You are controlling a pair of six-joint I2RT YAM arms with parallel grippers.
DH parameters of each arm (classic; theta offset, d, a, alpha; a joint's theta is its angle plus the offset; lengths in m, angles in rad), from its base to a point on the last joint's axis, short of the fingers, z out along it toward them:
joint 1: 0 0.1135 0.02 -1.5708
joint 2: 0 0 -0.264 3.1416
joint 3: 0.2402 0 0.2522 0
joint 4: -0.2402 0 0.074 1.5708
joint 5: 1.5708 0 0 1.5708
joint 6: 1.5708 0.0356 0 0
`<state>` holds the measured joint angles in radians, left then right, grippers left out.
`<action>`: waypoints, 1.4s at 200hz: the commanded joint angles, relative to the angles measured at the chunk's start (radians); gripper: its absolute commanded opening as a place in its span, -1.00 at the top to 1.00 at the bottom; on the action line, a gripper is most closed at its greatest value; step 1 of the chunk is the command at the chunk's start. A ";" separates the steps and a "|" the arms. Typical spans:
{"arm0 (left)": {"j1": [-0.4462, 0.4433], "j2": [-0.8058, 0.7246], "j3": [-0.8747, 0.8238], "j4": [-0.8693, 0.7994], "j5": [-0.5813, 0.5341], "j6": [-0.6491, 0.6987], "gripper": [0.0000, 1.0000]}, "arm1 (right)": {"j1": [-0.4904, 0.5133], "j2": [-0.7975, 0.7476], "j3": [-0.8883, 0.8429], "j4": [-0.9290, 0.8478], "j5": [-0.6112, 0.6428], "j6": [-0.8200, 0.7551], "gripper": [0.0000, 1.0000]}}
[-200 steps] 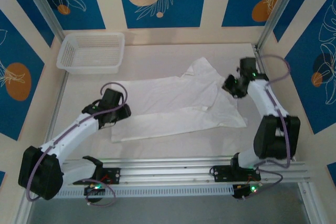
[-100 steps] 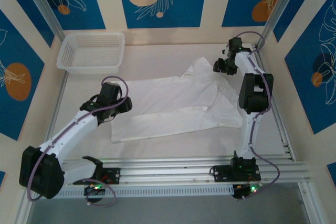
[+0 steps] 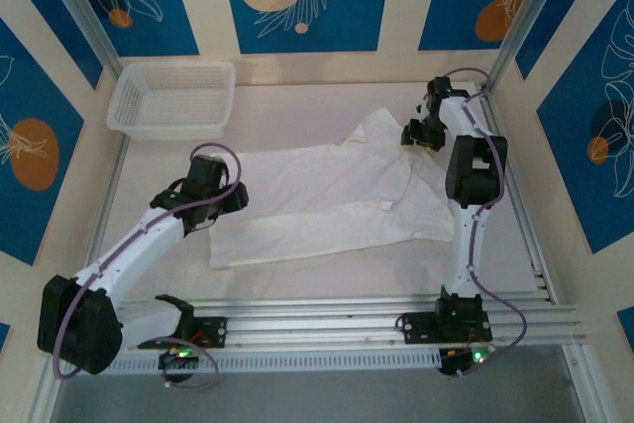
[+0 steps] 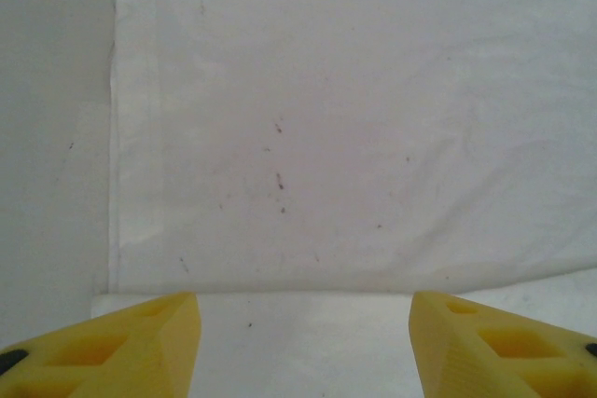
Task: Fold the inside-out t-shirt
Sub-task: Fold the T-shirt at the center of the table.
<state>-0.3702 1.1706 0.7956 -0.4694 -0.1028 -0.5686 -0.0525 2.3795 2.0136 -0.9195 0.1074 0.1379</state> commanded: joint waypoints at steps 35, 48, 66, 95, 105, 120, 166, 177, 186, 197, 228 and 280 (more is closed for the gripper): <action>0.027 0.104 0.082 0.006 -0.013 -0.030 -0.25 | -0.003 0.096 0.139 -0.078 -0.050 -0.004 0.74; 0.041 0.154 0.126 -0.009 -0.036 -0.039 -0.30 | -0.003 0.079 0.161 -0.088 -0.059 -0.003 0.96; 0.065 0.245 0.203 -0.052 -0.076 -0.062 -0.30 | -0.003 0.022 0.154 -0.082 -0.072 -0.003 1.00; 0.115 0.372 0.289 -0.051 -0.118 -0.085 -0.30 | -0.004 -0.115 0.044 -0.008 -0.086 0.014 1.00; 0.131 0.411 0.312 -0.048 -0.141 -0.101 -0.30 | -0.006 -0.154 -0.009 0.026 -0.083 0.023 1.00; 0.151 0.462 0.343 -0.034 -0.162 -0.107 -0.30 | -0.014 -0.186 -0.060 0.046 -0.082 0.032 1.00; 0.184 0.630 0.475 -0.037 -0.214 -0.088 -0.24 | -0.026 -0.219 -0.144 0.067 -0.097 0.050 1.00; 0.191 0.661 0.496 -0.024 -0.221 -0.086 -0.19 | -0.026 -0.221 -0.153 0.070 -0.111 0.054 1.00; 0.194 0.685 0.513 -0.017 -0.234 -0.082 -0.18 | -0.026 -0.220 -0.157 0.070 -0.119 0.056 1.00; 0.199 0.717 0.536 -0.014 -0.269 -0.077 -0.17 | -0.024 -0.220 -0.157 0.068 -0.126 0.056 1.00; 0.220 0.788 0.568 0.066 -0.310 -0.020 -0.17 | -0.024 -0.218 -0.153 0.067 -0.130 0.055 1.00; 0.272 0.888 0.559 0.281 -0.144 0.033 -0.18 | -0.030 -0.218 -0.145 0.064 -0.148 0.057 1.00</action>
<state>-0.1375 2.0167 1.3384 -0.3080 -0.3351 -0.5659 -0.0753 2.1769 1.8580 -0.8486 0.0002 0.1829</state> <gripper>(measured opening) 0.587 0.067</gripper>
